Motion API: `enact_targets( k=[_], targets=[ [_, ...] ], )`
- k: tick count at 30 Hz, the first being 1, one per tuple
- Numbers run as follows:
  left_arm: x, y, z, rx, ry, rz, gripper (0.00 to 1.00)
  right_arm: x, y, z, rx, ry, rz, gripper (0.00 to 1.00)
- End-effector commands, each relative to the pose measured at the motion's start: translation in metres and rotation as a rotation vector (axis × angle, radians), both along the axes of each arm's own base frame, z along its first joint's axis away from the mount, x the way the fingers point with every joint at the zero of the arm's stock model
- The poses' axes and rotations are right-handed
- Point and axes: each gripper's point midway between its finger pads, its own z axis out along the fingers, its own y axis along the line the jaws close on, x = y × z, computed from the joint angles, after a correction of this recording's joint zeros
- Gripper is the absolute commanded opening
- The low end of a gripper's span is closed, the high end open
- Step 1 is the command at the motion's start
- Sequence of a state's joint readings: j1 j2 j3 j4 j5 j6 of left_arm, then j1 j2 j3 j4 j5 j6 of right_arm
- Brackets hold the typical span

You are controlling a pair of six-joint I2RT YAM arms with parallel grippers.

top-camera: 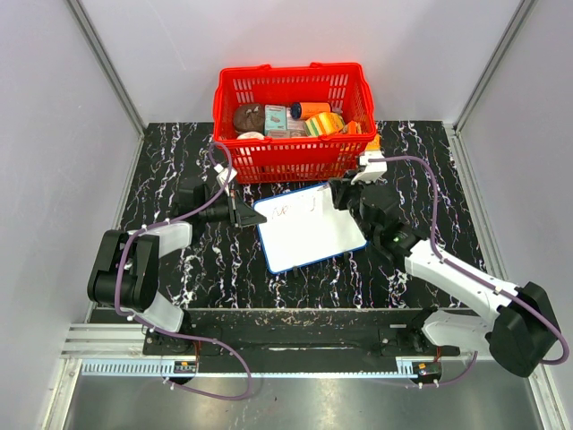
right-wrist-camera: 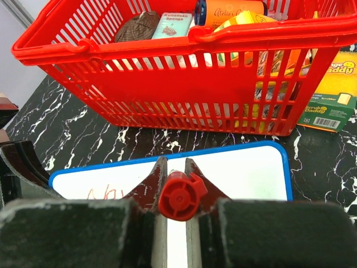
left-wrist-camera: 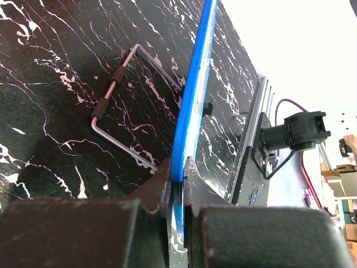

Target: Write a sentence on the whiteboard

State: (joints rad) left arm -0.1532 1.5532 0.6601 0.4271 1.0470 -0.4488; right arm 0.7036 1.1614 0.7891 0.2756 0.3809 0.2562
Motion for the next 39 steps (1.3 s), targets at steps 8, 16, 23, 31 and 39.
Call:
enact_targets(
  k=[8,16,23,31,39],
  targets=[
    [0.015,0.007,-0.014,0.086,-0.099,0.065,0.00,0.005,-0.008,-0.021,-0.024,0.045,-0.034,0.00],
    [0.015,0.007,-0.014,0.086,-0.099,0.065,0.00,0.010,-0.005,-0.027,-0.025,0.060,-0.039,0.00],
    [0.015,0.006,-0.014,0.086,-0.099,0.064,0.00,0.012,-0.002,-0.025,-0.008,0.054,-0.027,0.00],
    [0.014,0.006,-0.014,0.086,-0.099,0.063,0.00,0.006,0.004,-0.035,-0.016,0.088,0.015,0.00],
    [0.014,0.006,-0.015,0.088,-0.099,0.063,0.00,0.000,0.002,-0.046,-0.032,0.120,0.024,0.00]
  ],
)
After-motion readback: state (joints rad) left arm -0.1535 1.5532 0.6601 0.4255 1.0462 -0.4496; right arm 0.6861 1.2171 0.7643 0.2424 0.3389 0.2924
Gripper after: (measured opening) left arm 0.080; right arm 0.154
